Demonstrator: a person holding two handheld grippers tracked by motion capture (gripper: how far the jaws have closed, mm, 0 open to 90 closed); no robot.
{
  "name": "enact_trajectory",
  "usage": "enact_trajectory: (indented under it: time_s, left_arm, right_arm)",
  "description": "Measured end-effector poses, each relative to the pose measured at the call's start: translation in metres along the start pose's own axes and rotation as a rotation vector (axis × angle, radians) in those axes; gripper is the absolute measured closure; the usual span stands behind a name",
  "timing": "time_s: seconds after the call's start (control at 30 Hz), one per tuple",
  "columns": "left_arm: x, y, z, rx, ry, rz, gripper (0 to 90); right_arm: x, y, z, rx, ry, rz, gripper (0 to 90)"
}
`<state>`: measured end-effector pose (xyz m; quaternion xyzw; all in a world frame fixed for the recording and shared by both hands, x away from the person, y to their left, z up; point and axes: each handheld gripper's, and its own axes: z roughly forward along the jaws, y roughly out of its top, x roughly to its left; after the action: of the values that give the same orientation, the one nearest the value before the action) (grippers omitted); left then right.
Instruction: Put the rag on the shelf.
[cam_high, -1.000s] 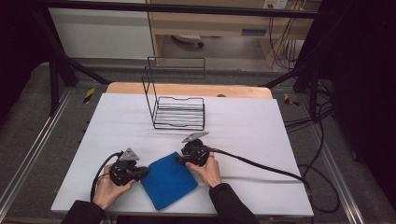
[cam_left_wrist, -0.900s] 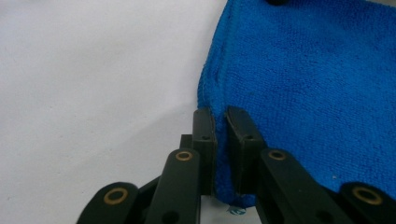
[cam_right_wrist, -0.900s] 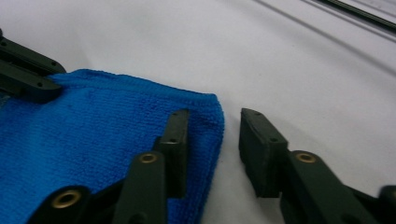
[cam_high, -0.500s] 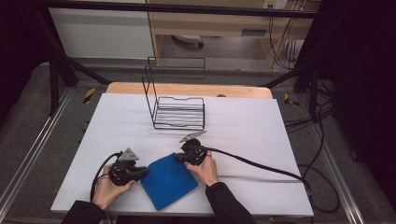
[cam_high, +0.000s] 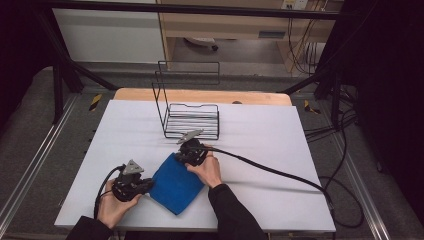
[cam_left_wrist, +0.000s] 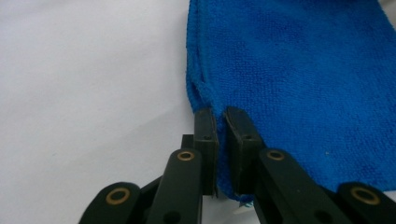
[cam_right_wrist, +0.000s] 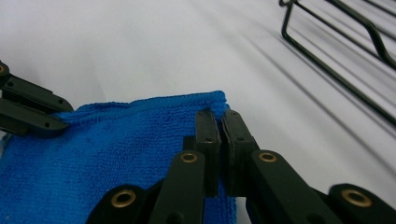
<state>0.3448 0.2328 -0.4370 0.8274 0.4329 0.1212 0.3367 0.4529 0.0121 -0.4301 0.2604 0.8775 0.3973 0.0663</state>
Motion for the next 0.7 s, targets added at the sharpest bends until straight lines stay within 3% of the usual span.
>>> enact_trajectory:
  time_s: [0.13,0.2,0.27,0.37,0.47,0.53,0.67,0.7]
  left_arm:
    - [0.001,-0.002,0.001,0.004,-0.005,-0.008,82.5]
    - [0.002,-0.003,0.002,0.0,-0.009,-0.008,82.3]
    - [0.002,-0.003,0.002,-0.001,-0.01,-0.009,81.9]
    - [0.002,-0.003,0.002,0.002,-0.01,-0.004,81.8]
    - [0.002,-0.003,0.003,0.004,-0.007,0.001,81.4]
    - [0.001,-0.003,0.003,0.005,-0.004,0.007,81.4]
    - [0.001,-0.003,0.004,0.006,0.002,0.011,81.4]
    - [0.001,-0.003,0.004,0.006,0.002,0.012,81.4]
  right_arm:
    - [0.0,0.0,0.008,0.017,-0.007,-0.004,83.4]
    - [0.001,-0.002,0.005,0.005,-0.032,0.001,68.3]
    - [0.005,-0.003,-0.005,-0.029,-0.057,0.0,56.5]
    - [0.007,-0.008,-0.028,-0.075,-0.076,0.04,48.3]
    - [0.009,-0.023,-0.049,-0.071,-0.111,0.097,47.3]
    - [0.012,-0.037,-0.058,-0.048,-0.136,0.11,48.9]
    - [0.014,-0.065,-0.065,-0.012,-0.148,0.178,53.7]
    - [0.014,-0.065,-0.065,-0.012,-0.148,0.178,53.7]
